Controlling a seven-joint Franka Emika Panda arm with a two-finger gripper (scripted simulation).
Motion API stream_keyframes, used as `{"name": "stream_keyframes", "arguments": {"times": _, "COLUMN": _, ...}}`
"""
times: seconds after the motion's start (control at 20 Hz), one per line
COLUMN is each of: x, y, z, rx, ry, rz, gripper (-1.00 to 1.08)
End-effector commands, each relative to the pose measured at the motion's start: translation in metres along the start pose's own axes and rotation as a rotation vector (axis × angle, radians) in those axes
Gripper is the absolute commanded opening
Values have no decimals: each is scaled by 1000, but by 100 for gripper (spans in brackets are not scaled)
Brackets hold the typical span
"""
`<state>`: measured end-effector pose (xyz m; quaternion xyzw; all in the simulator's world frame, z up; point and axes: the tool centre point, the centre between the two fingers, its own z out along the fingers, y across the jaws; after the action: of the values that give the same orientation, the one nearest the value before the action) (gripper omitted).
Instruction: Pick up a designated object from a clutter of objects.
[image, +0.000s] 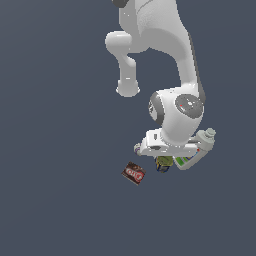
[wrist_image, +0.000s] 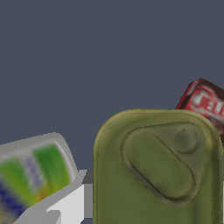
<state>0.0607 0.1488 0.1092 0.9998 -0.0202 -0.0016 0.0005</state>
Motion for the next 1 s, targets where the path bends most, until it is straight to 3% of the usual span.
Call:
{"name": "stream_keyframes", "arguments": {"times": 0.0, "x": 2, "y": -1, "z": -25, "rx": 2, "ry": 7, "rz": -1, "gripper": -100}}
{"name": "stream_keyframes", "arguments": {"times": 0.95, "x": 7, "y": -1, "z": -235, "rx": 2, "ry": 4, "rz": -2, "gripper": -100}}
